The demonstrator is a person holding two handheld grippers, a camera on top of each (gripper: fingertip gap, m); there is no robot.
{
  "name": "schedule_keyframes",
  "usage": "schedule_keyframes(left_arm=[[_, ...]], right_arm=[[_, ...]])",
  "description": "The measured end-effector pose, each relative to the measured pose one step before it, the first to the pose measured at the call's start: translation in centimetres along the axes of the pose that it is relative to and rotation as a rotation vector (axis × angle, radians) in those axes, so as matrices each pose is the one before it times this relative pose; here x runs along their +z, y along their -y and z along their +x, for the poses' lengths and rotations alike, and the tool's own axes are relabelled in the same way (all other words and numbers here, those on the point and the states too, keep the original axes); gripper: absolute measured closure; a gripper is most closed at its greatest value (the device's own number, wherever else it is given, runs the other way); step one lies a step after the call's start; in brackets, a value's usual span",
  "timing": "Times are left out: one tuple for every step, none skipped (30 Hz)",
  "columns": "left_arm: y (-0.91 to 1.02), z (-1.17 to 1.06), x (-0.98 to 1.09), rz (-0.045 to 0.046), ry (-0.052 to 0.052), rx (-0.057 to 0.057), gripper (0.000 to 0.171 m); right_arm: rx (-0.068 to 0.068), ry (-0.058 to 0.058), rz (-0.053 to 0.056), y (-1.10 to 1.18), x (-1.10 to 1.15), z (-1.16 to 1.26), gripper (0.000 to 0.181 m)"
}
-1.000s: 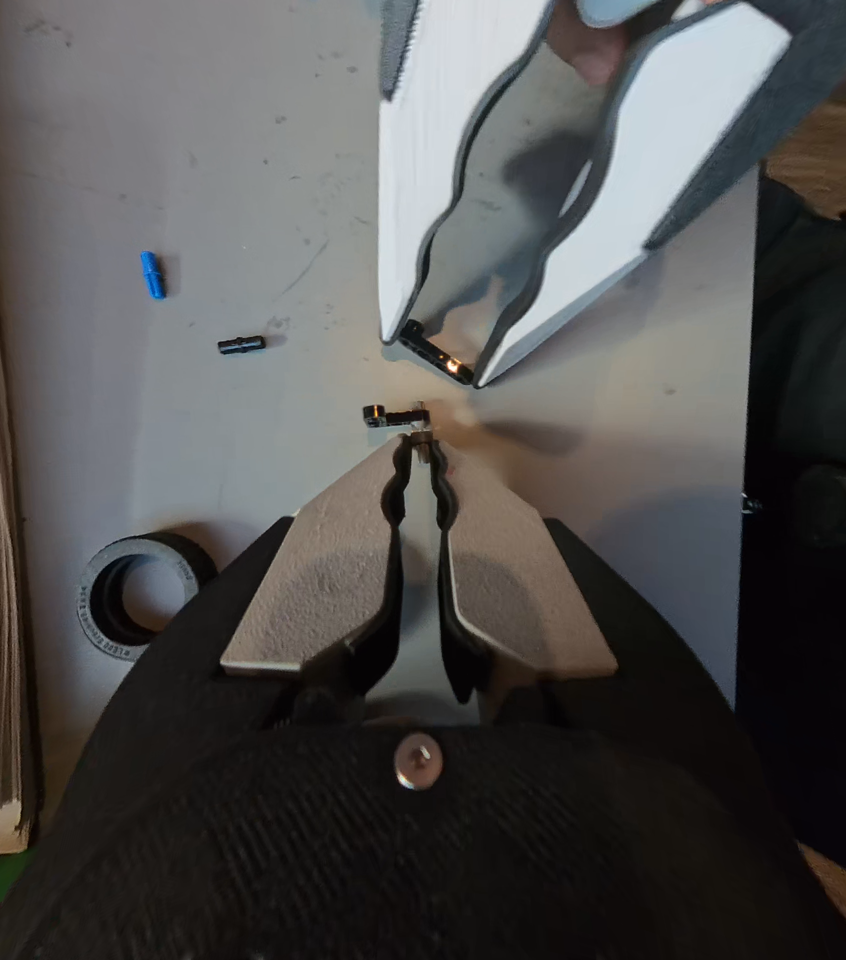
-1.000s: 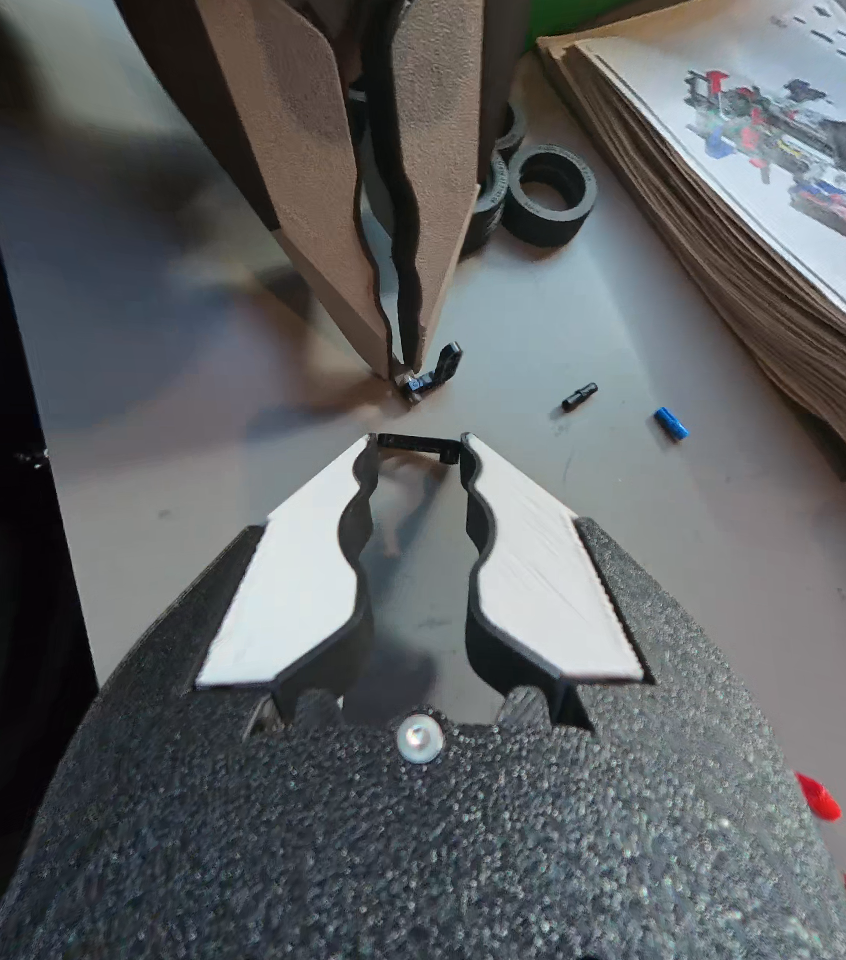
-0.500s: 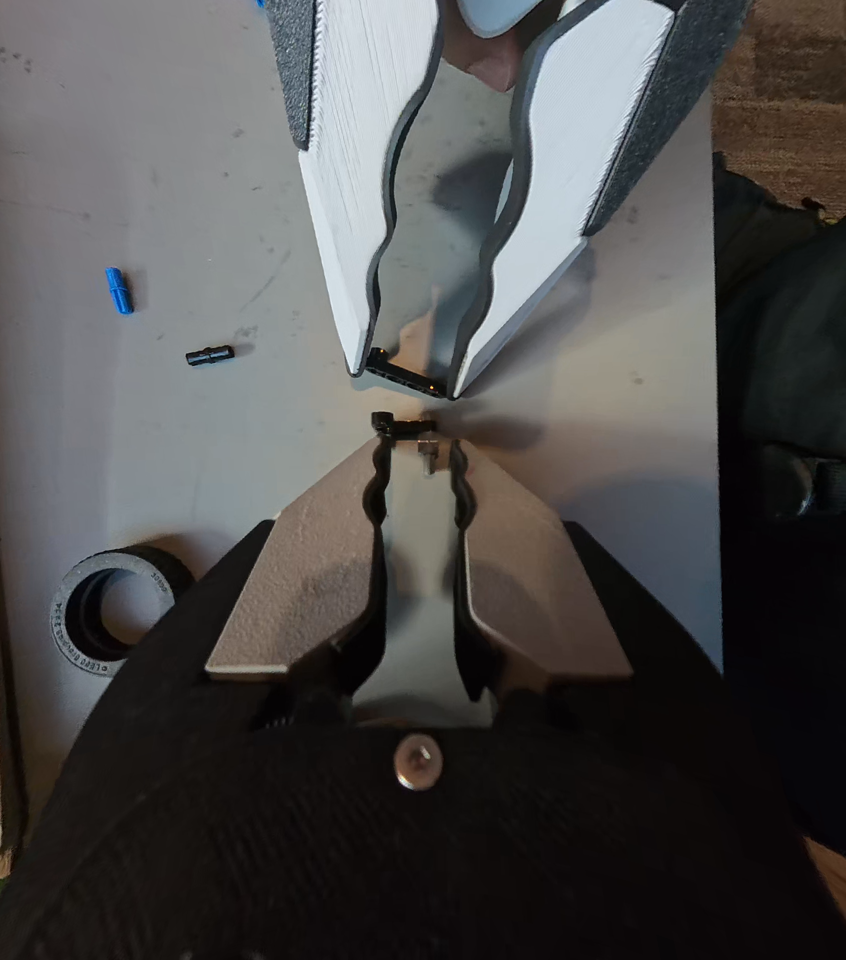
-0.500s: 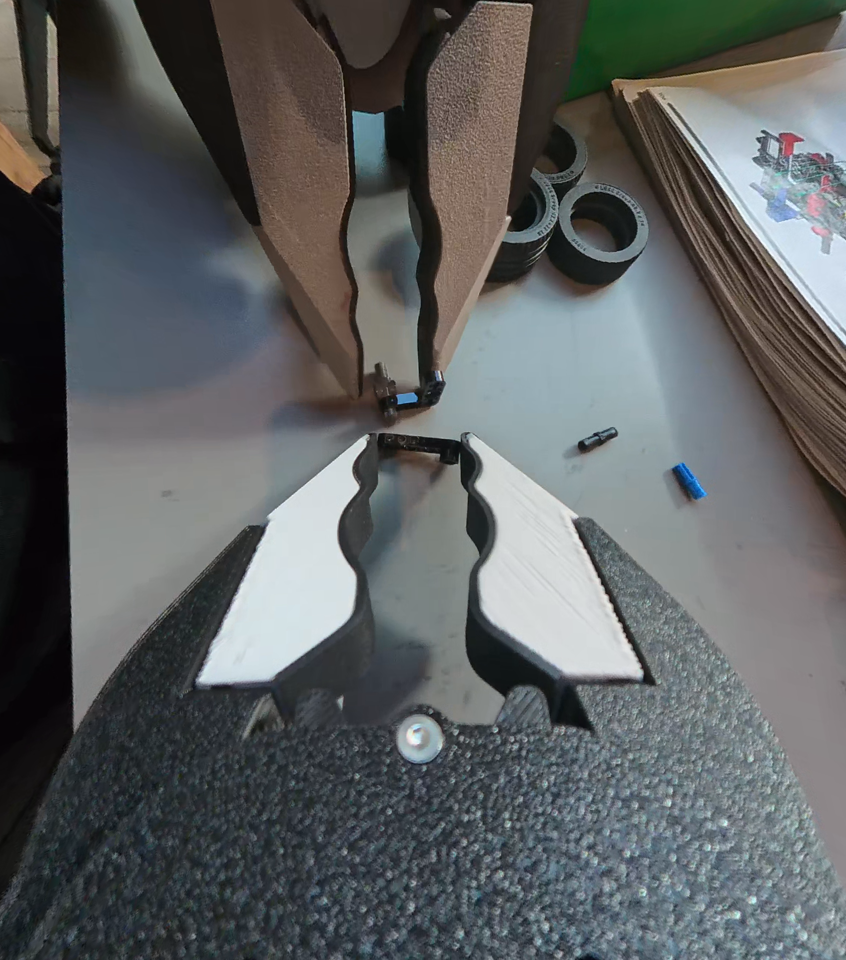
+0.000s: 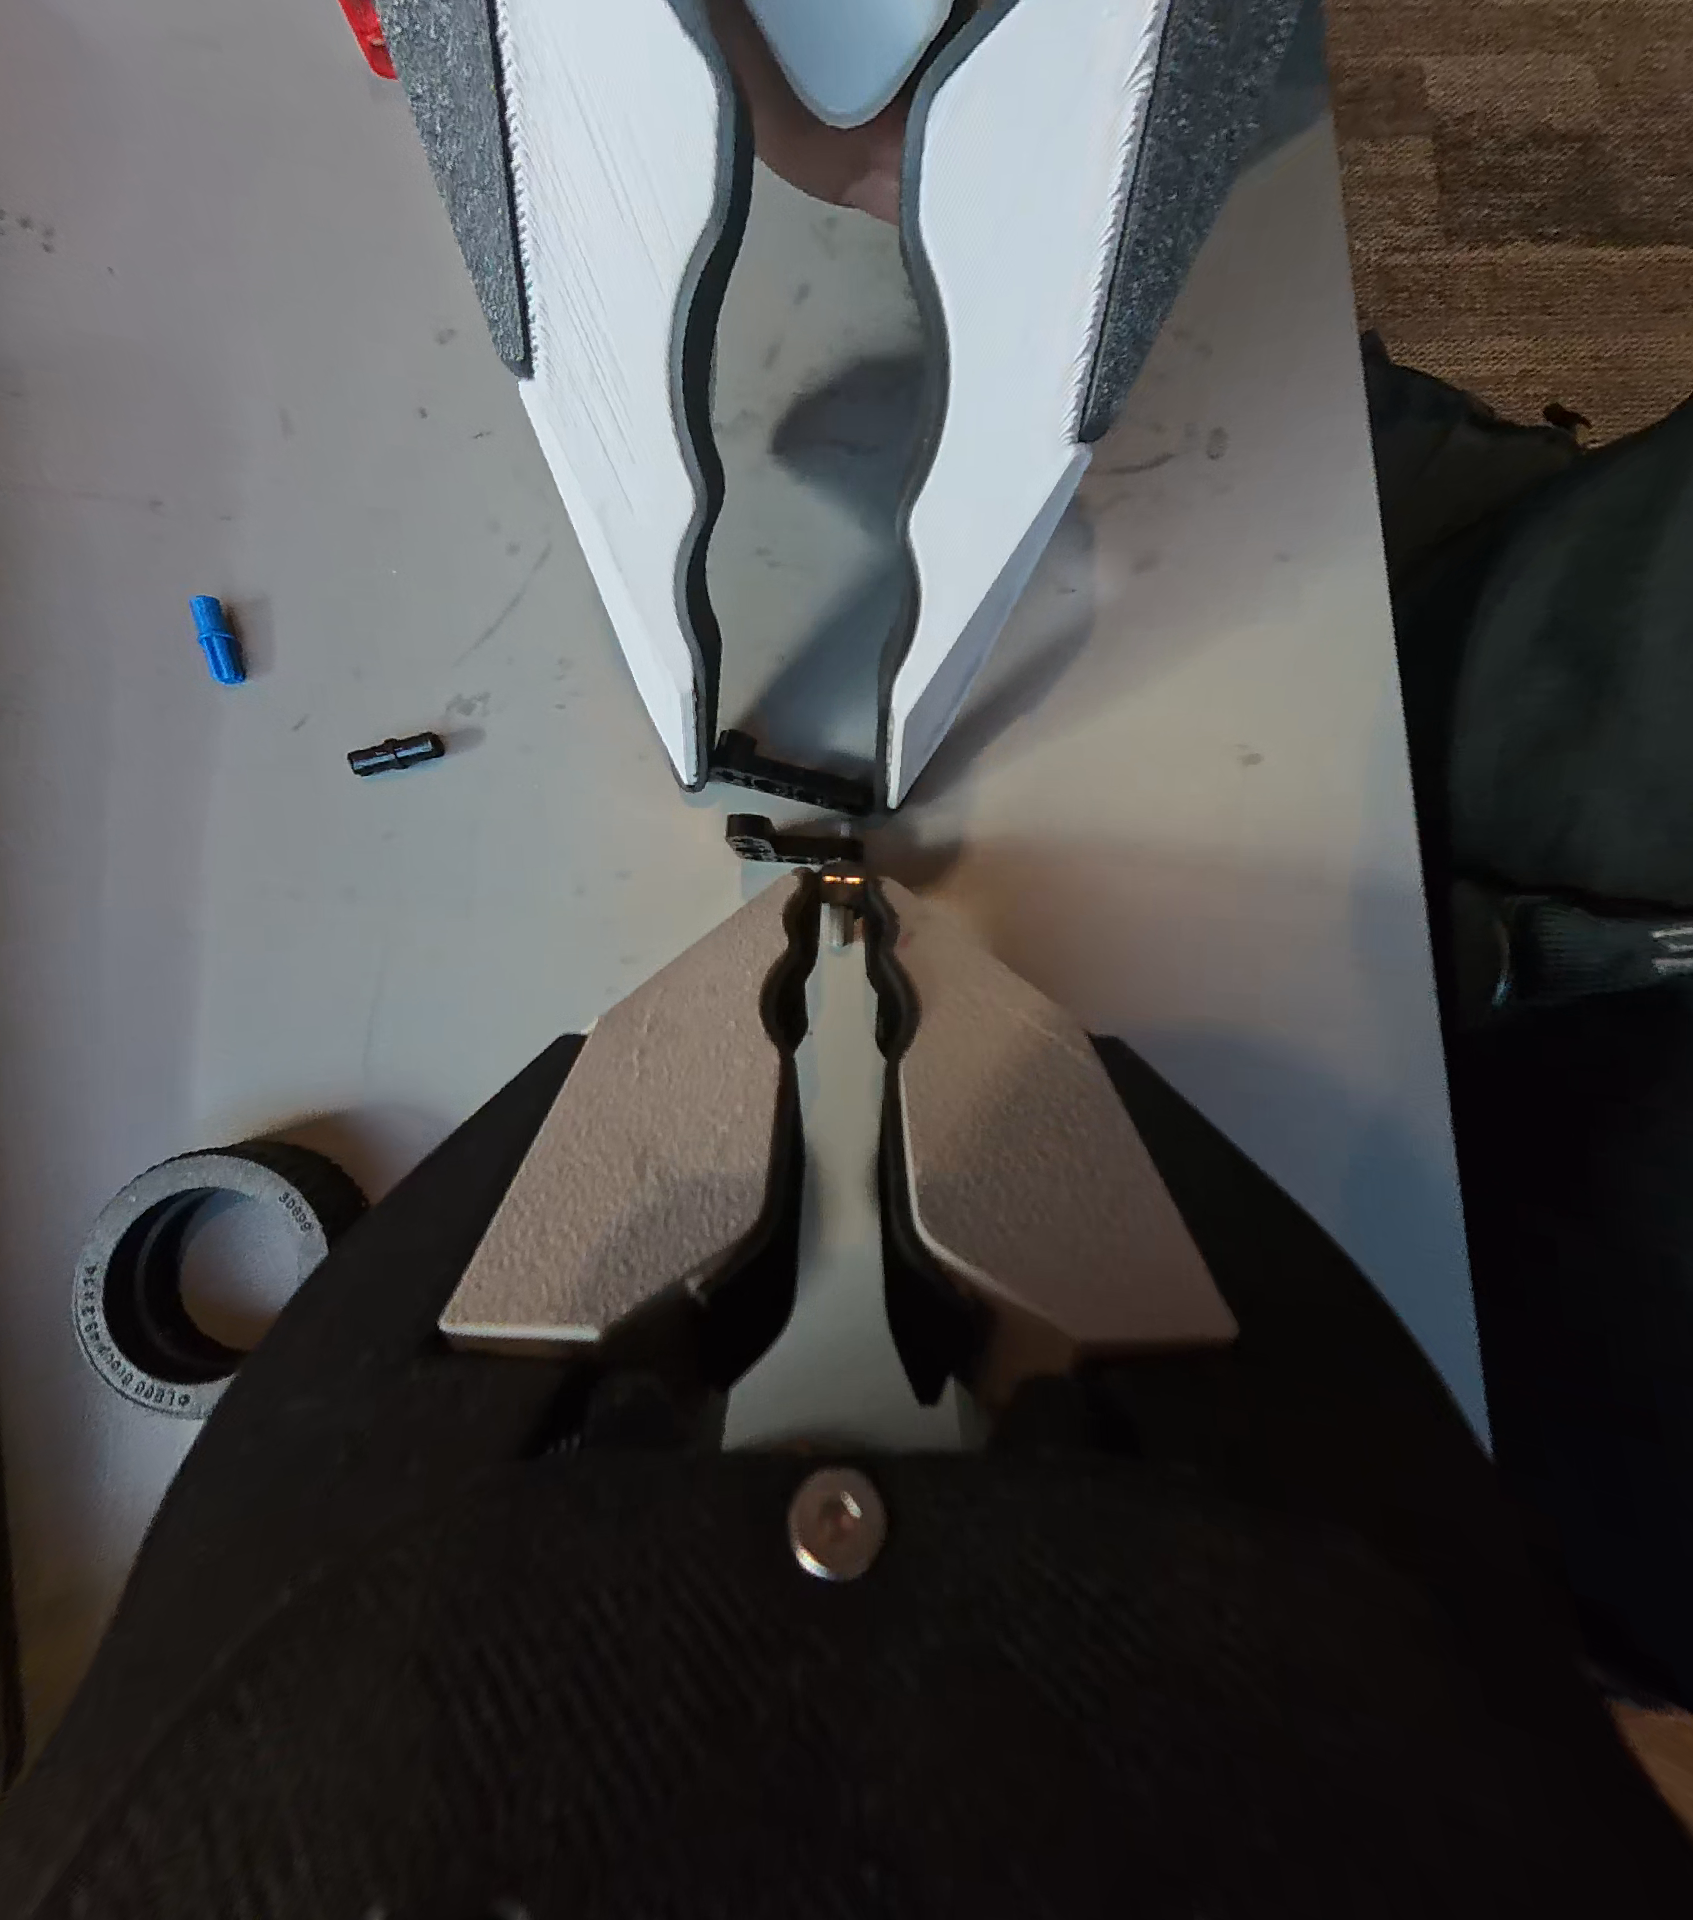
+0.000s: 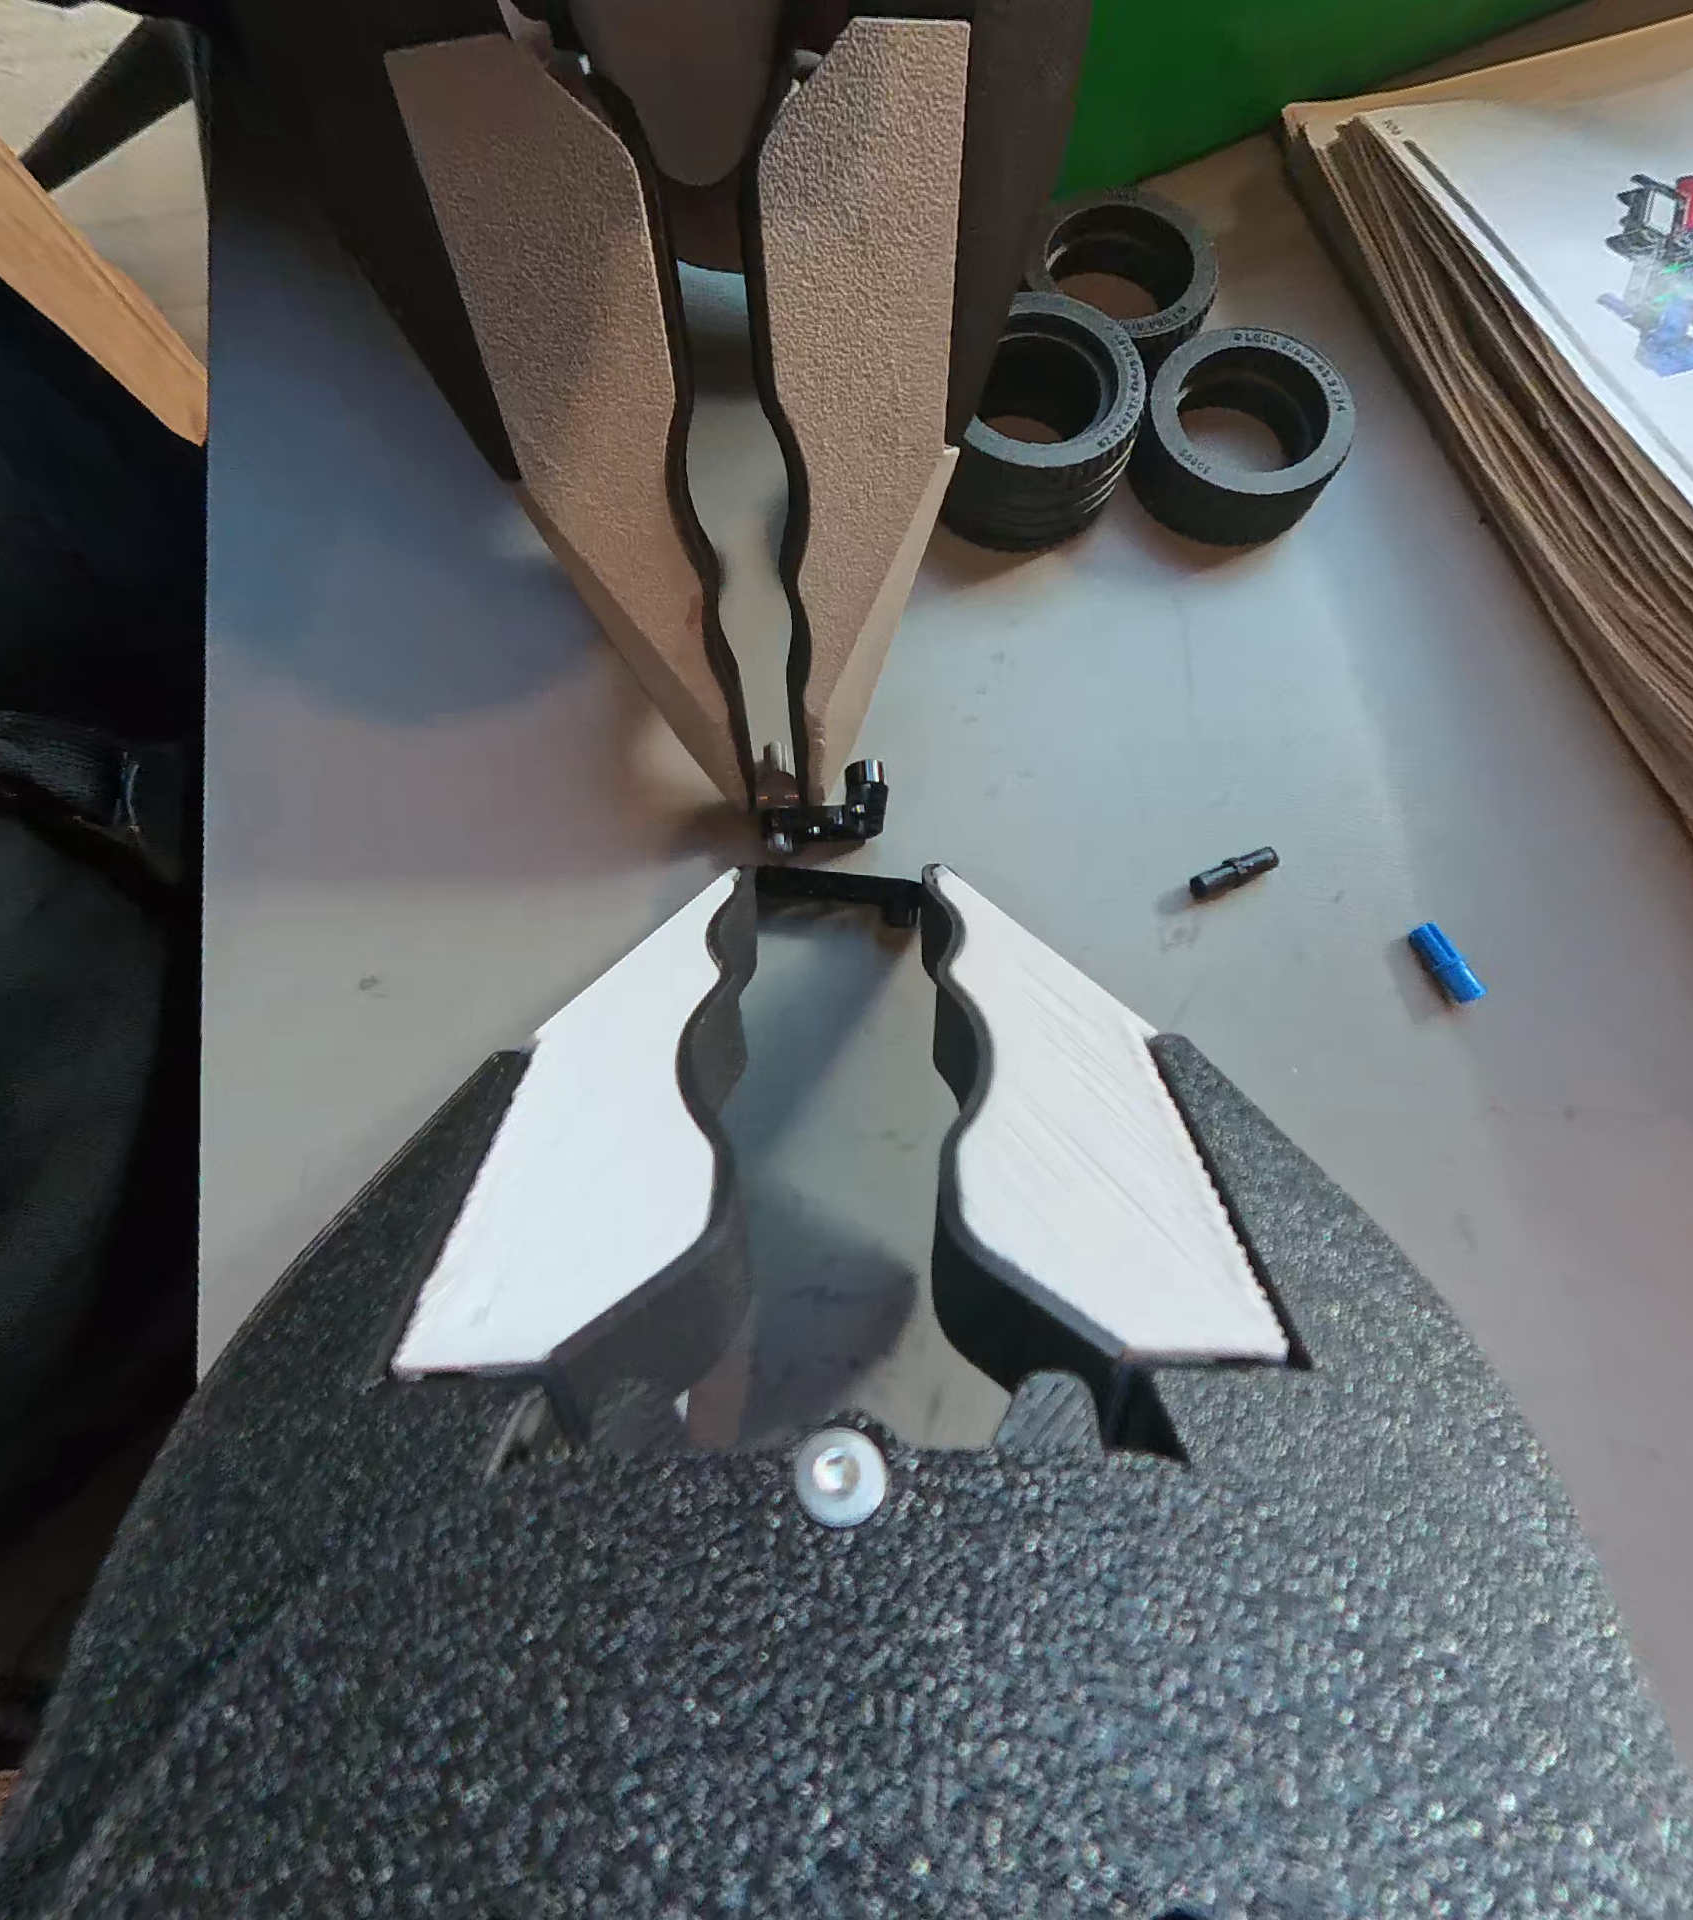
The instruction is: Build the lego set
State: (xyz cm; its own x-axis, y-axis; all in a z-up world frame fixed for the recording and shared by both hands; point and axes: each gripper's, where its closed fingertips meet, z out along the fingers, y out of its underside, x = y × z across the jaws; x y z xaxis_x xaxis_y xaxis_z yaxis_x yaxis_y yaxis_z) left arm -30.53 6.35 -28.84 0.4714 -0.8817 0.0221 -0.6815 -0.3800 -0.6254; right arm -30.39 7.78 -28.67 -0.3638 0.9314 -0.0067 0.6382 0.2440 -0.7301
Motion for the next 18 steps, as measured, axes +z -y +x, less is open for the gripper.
schedule_keyframes(left_arm=[[0.019, 0.018, 0.007, -0.00103, -0.0014, 0.0029, 0.166], [0.017, 0.03, 0.022, 0.00125, -0.0024, 0.0043, 0.166], [0.032, 0.045, 0.028, 0.00281, -0.0033, 0.0034, 0.166], [0.024, 0.039, 0.022, 0.0024, -0.0047, 0.0019, 0.166], [0.031, 0.049, 0.03, 0.00192, -0.0048, 0.002, 0.166], [0.037, 0.023, 0.025, 0.00089, -0.0049, 0.0007, 0.166], [0.031, 0.007, 0.024, -0.00036, -0.0046, -0.0014, 0.166], [0.014, -0.006, 0.011, -0.0006, -0.0038, -0.0024, 0.166], [0.021, -0.005, 0.016, -0.00034, -0.0016, -0.0018, 0.166], [-0.009, 0.002, -0.001, -0.00136, 0.0004, 0.0014, 0.166], [0.009, -0.004, 0.008, 0.00049, 0.0024, 0.004, 0.166], [0.004, 0.01, 0.005, 0.00039, 0.0025, 0.0031, 0.166], [0.007, -0.004, 0.0, -0.00111, 0.0025, 0.002, 0.166], [0.001, 0.001, 0.0, -0.00228, 0.0024, 0.004, 0.166], [0.002, 0.002, 0.002, -0.00275, 0.001, 0.0041, 0.166], [-0.005, 0.004, 0.007, -0.00259, -0.0014, 0.0034, 0.166], [0.004, -0.002, -0.005, -0.00114, -0.0032, 0.0016, 0.166], [-0.003, 0.004, 0.007, 0.00048, -0.0039, -0.0011, 0.166]], right_arm=[[0.0027, 0.0027, -0.0002, -0.009, 0.006, -0.003, 0.15], [0.0012, 0.0014, -0.0001, 0.005, 0.005, 0.008, 0.15], [-0.0006, 0.0002, 0.0002, 0.006, 0.004, -0.008, 0.15], [-0.0011, -0.0002, 0.0005, 0.007, 0.004, 0.01, 0.15], [-0.0005, 0.0003, 0.0005, 0.0, -0.003, -0.004, 0.15], [0.0005, 0.0012, 0.0005, 0.003, -0.002, -0.002, 0.15], [0.0009, 0.0026, 0.0002, 0.011, -0.004, -0.021, 0.15], [-0.0029, 0.0072, -0.0004, -0.012, 0.006, -0.112, 0.15], [-0.0061, 0.0032, -0.0002, 0.014, 0.004, -0.093, 0.15], [-0.0041, -0.0029, 0.0004, 0.004, 0.002, -0.007, 0.15], [0.0015, 0.0009, 0.0, 0.001, 0.001, -0.001, 0.15], [0.0036, 0.0028, -0.0001, -0.006, -0.007, 0.008, 0.15], [0.0045, 0.0037, -0.0002, -0.004, 0.009, 0.007, 0.15], [0.0052, 0.0043, -0.0007, -0.004, 0.012, -0.004, 0.15], [0.0043, 0.0034, -0.0006, -0.006, 0.009, 0.002, 0.15], [0.0023, 0.0022, 0.0001, 0.005, 0.002, -0.002, 0.15], [0.0029, 0.0023, -0.0001, 0.006, 0.004, 0.005, 0.15], [0.0047, 0.0031, -0.0001, -0.007, 0.002, 0.009, 0.15]])
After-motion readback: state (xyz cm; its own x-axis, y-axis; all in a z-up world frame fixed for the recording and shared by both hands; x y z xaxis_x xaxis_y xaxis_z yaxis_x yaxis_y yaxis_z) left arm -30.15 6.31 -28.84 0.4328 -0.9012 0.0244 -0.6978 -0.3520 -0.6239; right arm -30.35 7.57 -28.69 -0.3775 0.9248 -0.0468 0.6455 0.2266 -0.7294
